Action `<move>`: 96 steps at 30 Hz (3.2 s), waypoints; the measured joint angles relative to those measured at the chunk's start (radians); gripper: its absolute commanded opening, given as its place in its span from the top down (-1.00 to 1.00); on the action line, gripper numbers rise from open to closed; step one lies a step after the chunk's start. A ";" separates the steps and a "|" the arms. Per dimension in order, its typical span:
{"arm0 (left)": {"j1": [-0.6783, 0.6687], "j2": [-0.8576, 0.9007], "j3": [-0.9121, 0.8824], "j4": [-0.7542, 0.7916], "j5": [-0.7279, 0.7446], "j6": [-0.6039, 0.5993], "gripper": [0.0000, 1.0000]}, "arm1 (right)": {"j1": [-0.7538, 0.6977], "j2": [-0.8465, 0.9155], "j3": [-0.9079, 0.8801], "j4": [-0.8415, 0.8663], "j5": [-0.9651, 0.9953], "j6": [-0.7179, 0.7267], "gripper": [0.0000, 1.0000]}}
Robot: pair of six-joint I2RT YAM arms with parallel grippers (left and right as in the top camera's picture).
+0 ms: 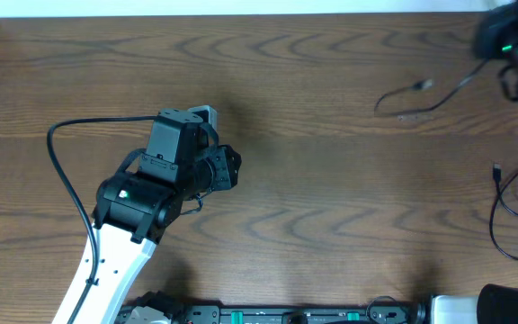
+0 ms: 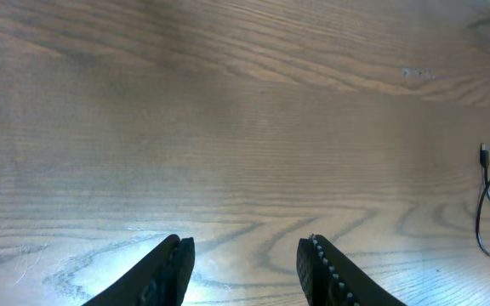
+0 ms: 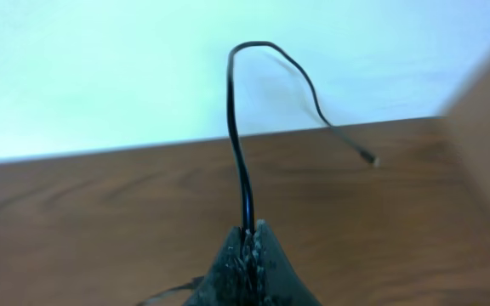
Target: Untangle cables
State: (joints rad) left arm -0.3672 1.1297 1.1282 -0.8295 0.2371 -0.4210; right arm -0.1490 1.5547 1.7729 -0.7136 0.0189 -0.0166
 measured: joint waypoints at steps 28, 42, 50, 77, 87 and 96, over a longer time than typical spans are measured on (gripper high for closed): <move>0.000 0.000 0.000 -0.005 0.000 0.000 0.11 | -0.220 0.016 0.005 -0.055 0.034 0.201 0.98; 0.000 0.000 0.000 -0.005 0.000 0.000 0.11 | -0.212 0.114 -0.001 -0.522 -0.168 0.229 0.13; 0.000 0.000 0.000 -0.005 0.000 0.000 0.11 | -0.162 0.258 -0.001 -0.623 -0.183 0.194 0.03; 0.000 0.000 0.000 -0.028 0.002 0.000 0.11 | -0.041 0.494 -0.381 -0.317 -0.078 0.172 0.21; 0.000 0.000 0.000 -0.027 0.004 0.000 0.10 | -0.041 0.488 -0.407 -0.288 -0.072 0.179 0.72; 0.000 0.000 0.000 -0.028 0.004 0.000 0.10 | -0.041 0.467 -0.444 -0.280 -0.080 0.192 0.98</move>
State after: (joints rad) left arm -0.3676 1.1297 1.1282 -0.8574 0.2409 -0.4210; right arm -0.1902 2.0216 1.3285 -0.9936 -0.0616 0.1757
